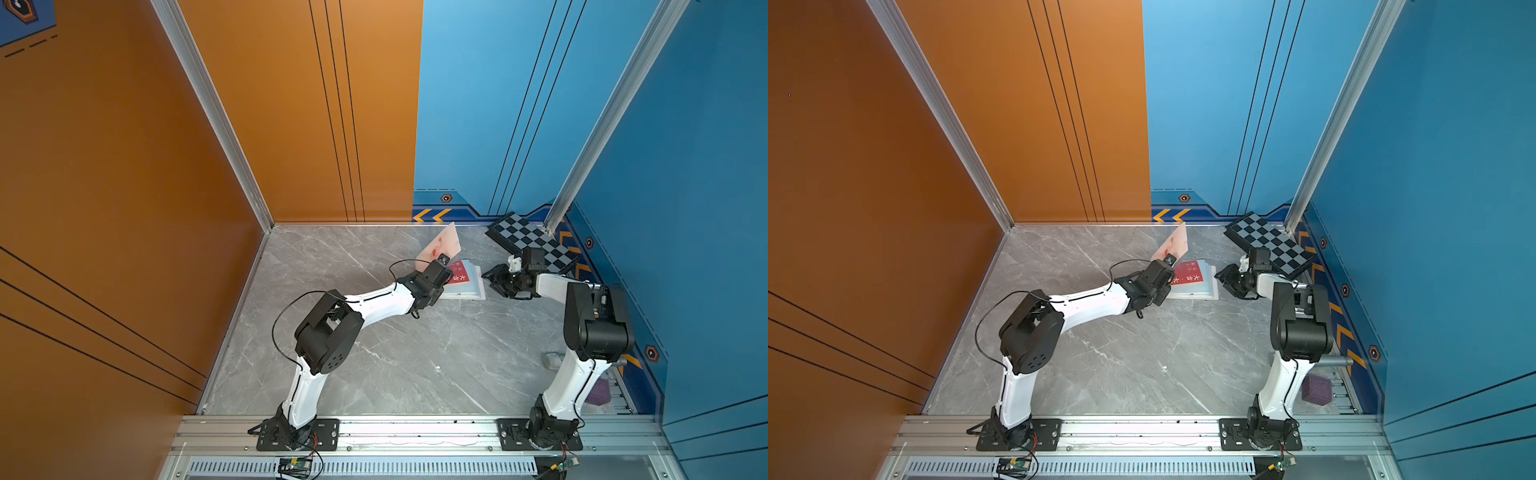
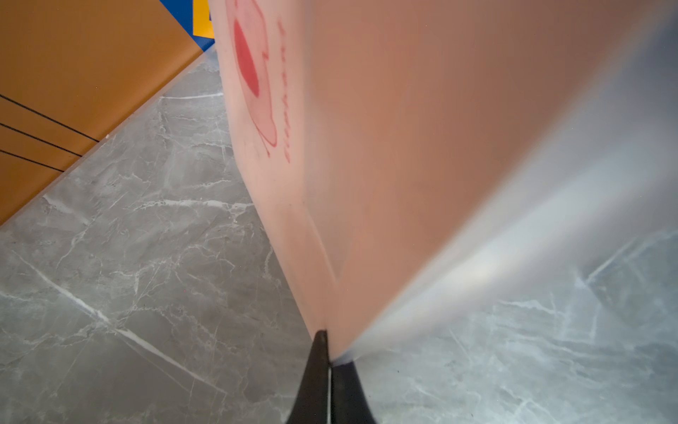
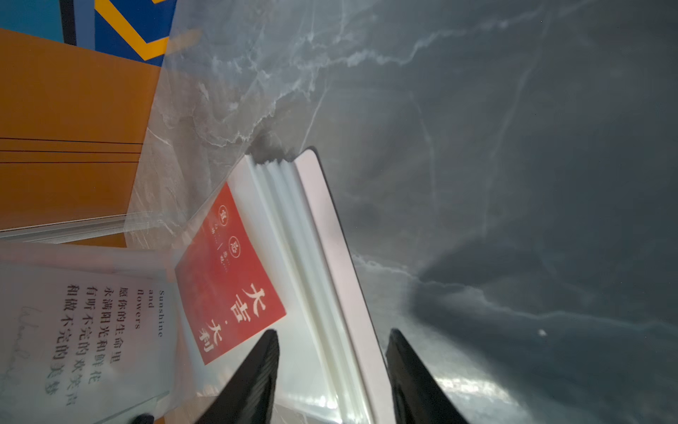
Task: Place the photos into the photo albums
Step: Close the photo album at the center of the board.
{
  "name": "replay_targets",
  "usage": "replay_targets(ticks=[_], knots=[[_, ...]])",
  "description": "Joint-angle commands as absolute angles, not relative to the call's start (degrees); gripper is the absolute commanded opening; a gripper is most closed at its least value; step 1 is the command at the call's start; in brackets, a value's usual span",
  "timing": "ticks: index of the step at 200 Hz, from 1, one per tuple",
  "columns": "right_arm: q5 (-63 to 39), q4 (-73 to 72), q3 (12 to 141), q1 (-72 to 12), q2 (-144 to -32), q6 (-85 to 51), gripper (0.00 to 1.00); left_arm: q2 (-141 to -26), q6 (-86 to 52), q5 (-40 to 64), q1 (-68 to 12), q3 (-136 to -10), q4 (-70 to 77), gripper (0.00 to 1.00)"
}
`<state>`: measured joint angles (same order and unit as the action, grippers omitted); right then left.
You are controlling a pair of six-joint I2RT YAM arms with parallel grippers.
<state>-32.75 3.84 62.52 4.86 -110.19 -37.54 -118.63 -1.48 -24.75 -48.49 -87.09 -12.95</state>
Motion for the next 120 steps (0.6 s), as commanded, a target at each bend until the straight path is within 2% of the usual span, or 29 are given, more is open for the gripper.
replay_targets(ticks=[1, 39, 54, 79, 100, 120], knots=[[-34.3, 2.7, 63.0, 4.0, -113.1, -39.0, 0.51, -121.3, 1.6, -24.3, -51.0, -90.1, -18.7, 0.00], [-36.7, -2.4, 61.3, 4.7, -114.0, -42.2, 0.51, -124.3, 4.0, -24.3, -53.5, -93.4, -21.8, 0.00], [-37.2, -3.5, 60.8, 5.2, -114.1, -43.0, 0.51, -125.6, 4.5, -24.3, -54.6, -94.7, -22.7, 0.04], [-37.8, -4.9, 59.9, 5.9, -114.0, -43.8, 0.51, -127.1, 4.5, -23.7, -55.5, -96.1, -23.7, 0.28], [-37.3, -6.5, 58.4, 7.1, -112.8, -44.5, 0.51, -126.9, 4.3, -23.0, -55.8, -96.1, -23.7, 0.37], [-36.2, -8.3, 56.6, 8.4, -111.0, -45.3, 0.51, -126.4, 4.0, -22.4, -55.6, -95.7, -23.6, 0.43]])
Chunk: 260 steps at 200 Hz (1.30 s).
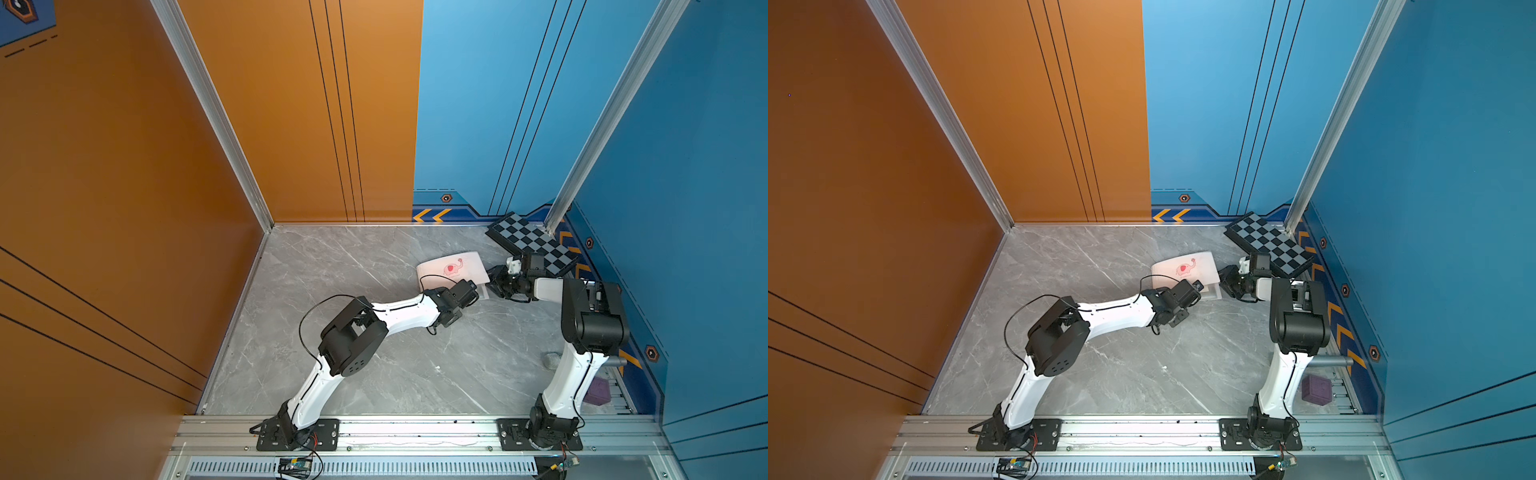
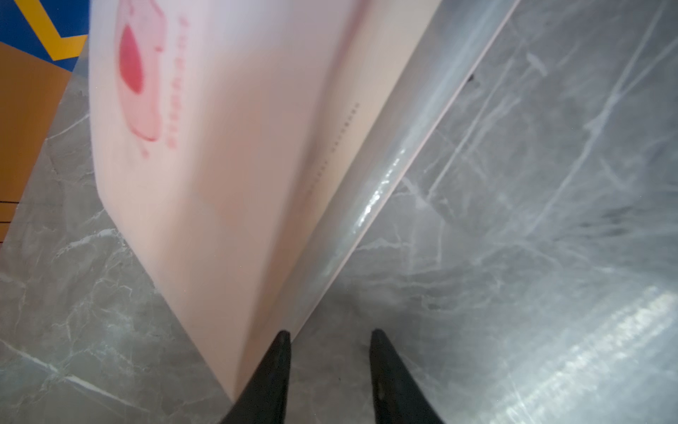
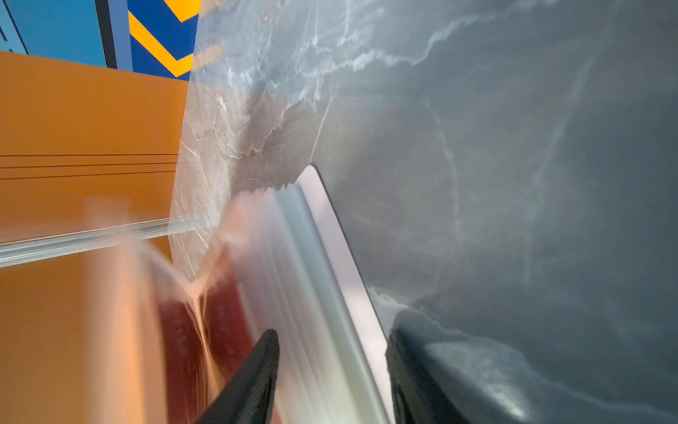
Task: Place the photos into the photo albums
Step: Close the photo album at the center of the board, then reset both arms
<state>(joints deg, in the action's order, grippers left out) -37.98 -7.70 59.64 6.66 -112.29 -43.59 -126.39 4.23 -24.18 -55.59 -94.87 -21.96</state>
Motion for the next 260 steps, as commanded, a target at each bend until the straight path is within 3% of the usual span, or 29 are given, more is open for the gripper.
replay_targets(ticks=[1, 59, 115, 173, 187, 230, 245, 247, 249, 251, 260], knots=[[-36.1, -8.4, 56.5, 8.5, -110.9, -45.3, 0.51, -126.3, 4.0, -22.4, -55.6, -95.7, -23.6, 0.43], [-30.5, -8.1, 53.0, 10.6, -103.8, -44.0, 0.51, -118.1, 1.1, -19.4, -54.9, -89.0, -18.1, 0.49], [-16.3, 3.3, 53.9, 8.0, -92.6, -35.0, 0.51, -102.2, -3.0, -20.7, -52.4, -73.8, -4.5, 0.57], [-0.4, 7.4, 53.6, 1.1, -81.2, -20.4, 0.52, -86.8, -14.8, -15.1, -38.9, -56.2, 5.1, 0.58], [1.5, 5.7, 52.2, 1.2, -80.2, -19.6, 0.52, -83.5, -17.6, -11.4, -34.0, -51.5, 8.3, 0.62], [4.2, -13.5, 40.8, 2.2, -77.8, -15.4, 0.55, -73.5, -23.2, -10.1, -19.0, -37.5, 13.4, 0.65], [5.7, -23.6, 35.1, 2.4, -77.6, -14.3, 0.67, -68.6, -25.7, -12.9, -14.2, -32.6, 14.1, 0.75], [5.8, -24.7, 34.4, 2.3, -77.7, -14.0, 0.73, -67.9, -26.0, -13.2, -13.4, -32.0, 14.1, 0.78], [6.0, -26.2, 33.6, 2.4, -77.7, -13.9, 0.90, -67.3, -26.3, -13.4, -12.8, -31.4, 14.2, 0.80], [6.2, -27.5, 32.9, 2.3, -77.8, -13.7, 0.98, -66.6, -26.6, -13.6, -12.2, -30.8, 14.2, 0.83], [7.2, -33.4, 30.1, 2.4, -78.4, -13.7, 1.00, -63.9, -27.6, -13.8, -9.3, -28.2, 14.4, 0.96]])
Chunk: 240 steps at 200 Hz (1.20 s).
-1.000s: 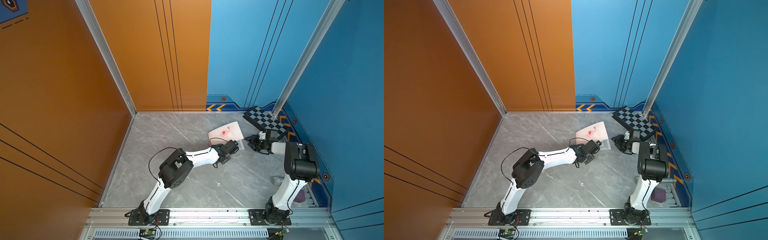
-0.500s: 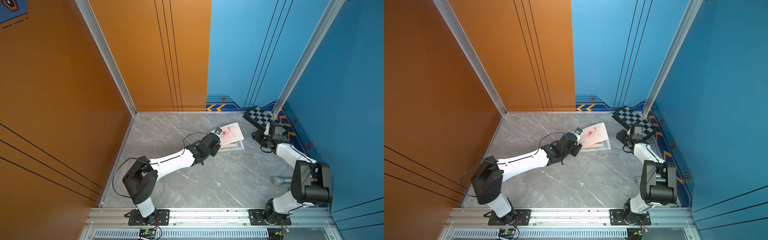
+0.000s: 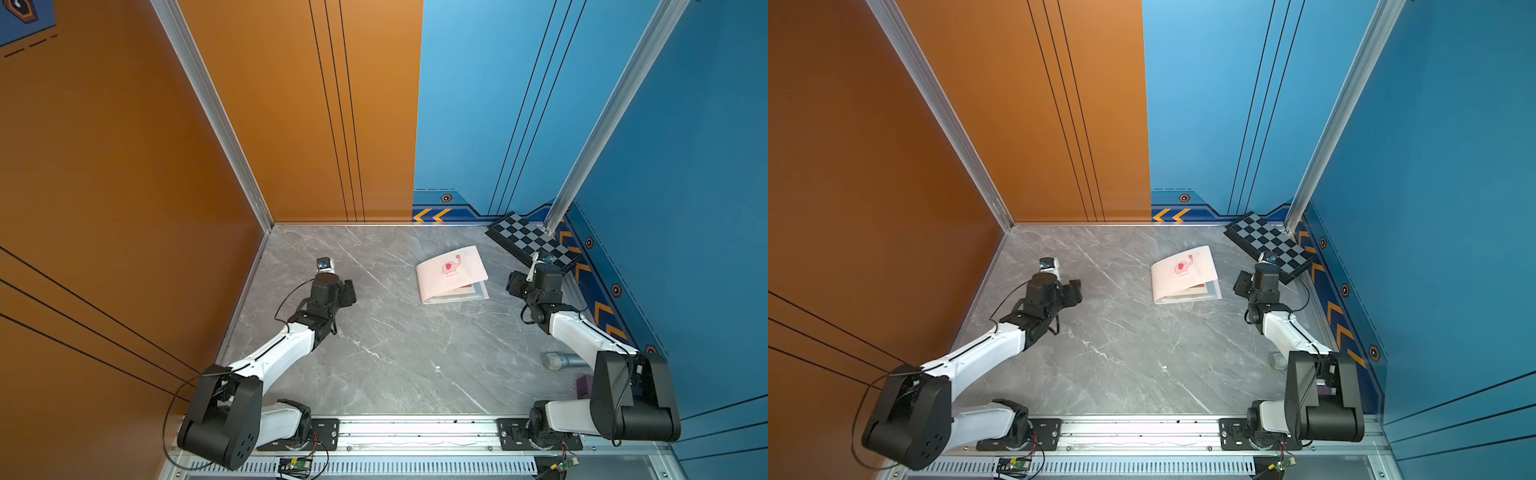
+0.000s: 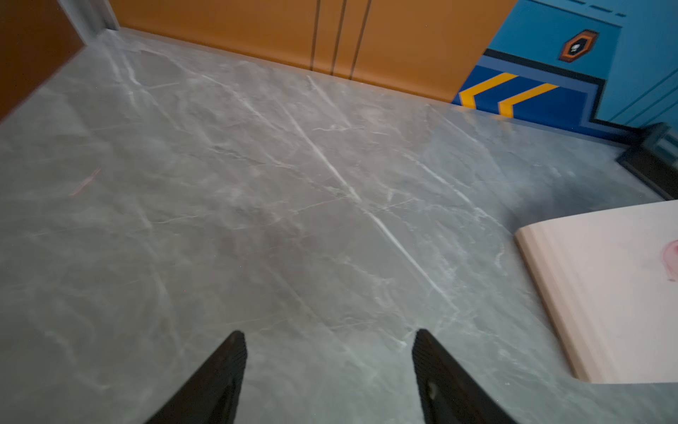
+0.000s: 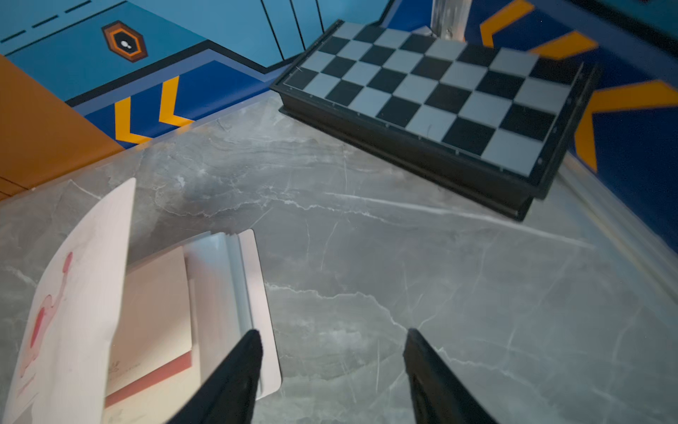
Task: Place the photos into the photo albums
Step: Reset both arms
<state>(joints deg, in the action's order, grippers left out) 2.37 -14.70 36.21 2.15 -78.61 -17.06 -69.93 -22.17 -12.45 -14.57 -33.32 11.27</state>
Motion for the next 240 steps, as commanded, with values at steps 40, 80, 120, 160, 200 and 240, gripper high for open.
replay_targets(ticks=[40, 80, 120, 160, 200, 240], knots=[[12.2, -28.4, 30.0, 2.6, -76.5, -11.5, 1.00, -54.3, -29.2, -14.8, 1.7, -20.2, 14.4, 0.98], [12.0, -36.7, 24.6, 2.3, -78.5, -10.4, 1.00, -49.9, -31.3, -28.1, 3.9, -12.3, 22.7, 0.99], [11.6, -49.4, 19.4, 0.4, -82.3, -7.9, 1.00, -53.0, -15.5, -29.1, 3.2, -12.5, 28.2, 0.99], [9.3, -53.9, 19.3, -0.7, -87.3, -5.6, 1.00, -64.7, -9.7, -24.0, 2.0, -9.1, 49.5, 0.99], [12.4, -53.9, 20.0, -1.5, -88.2, -5.7, 1.00, -77.6, -1.6, -21.6, -4.6, -12.6, 58.1, 0.98], [14.6, -53.5, 20.3, -2.6, -88.2, -5.0, 1.00, -91.8, 5.4, -18.7, -8.3, -13.4, 72.6, 0.99]])
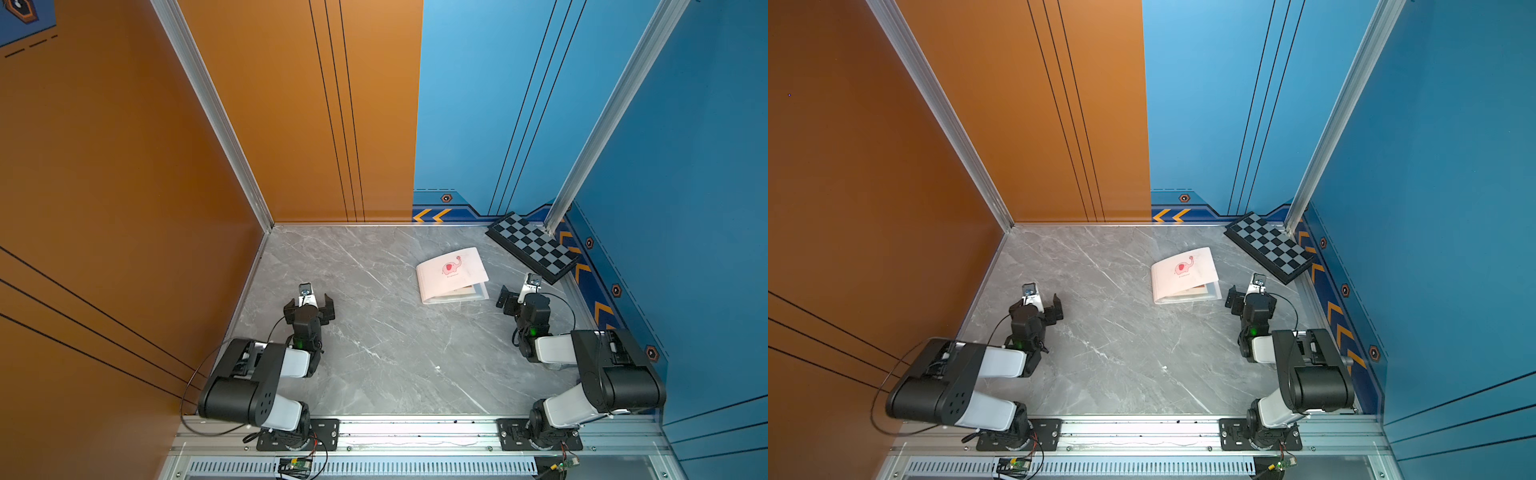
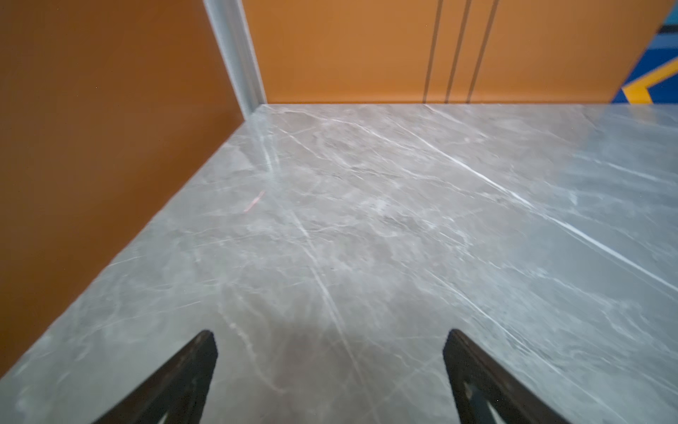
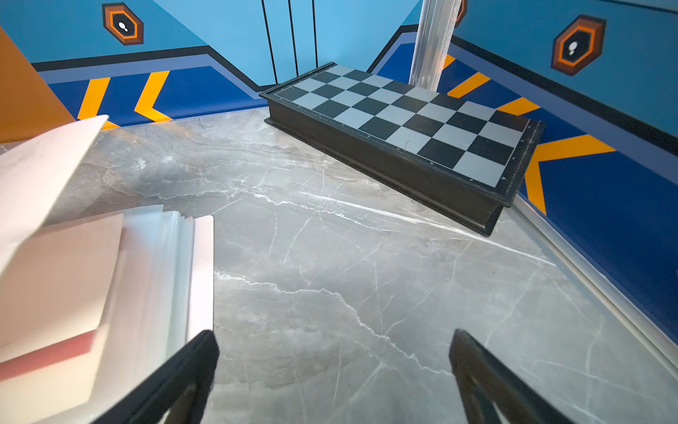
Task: Place the photos into the photo albums
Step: Reset both arms
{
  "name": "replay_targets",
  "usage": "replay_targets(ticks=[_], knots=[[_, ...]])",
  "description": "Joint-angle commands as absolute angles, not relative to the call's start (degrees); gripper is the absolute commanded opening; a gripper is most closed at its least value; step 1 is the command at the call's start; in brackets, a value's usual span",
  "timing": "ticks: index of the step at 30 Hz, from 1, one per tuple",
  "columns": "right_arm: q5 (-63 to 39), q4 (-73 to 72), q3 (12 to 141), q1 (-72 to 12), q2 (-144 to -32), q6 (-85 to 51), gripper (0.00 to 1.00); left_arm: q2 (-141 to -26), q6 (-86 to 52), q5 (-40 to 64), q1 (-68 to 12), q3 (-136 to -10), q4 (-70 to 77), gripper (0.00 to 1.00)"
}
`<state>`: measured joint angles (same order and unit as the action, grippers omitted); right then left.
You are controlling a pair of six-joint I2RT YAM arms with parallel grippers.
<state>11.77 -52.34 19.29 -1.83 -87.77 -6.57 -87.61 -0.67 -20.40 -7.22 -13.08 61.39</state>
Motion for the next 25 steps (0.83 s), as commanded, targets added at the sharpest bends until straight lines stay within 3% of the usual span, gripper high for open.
replay_targets(ticks=[1, 17, 25], knots=[[14.7, -53.5, 20.3, -2.7, -88.2, -5.0, 1.00, -91.5, 5.3, -18.9, -8.2, -13.2, 72.3, 0.99], [15.3, -53.2, 20.6, -3.6, -88.3, -3.9, 1.00, -91.7, 4.5, -24.2, -9.1, -14.6, 70.6, 0.99], [10.0, -52.8, 20.7, -3.3, -88.3, -2.4, 1.00, -91.7, 4.4, -24.3, -9.1, -14.5, 70.6, 0.99]])
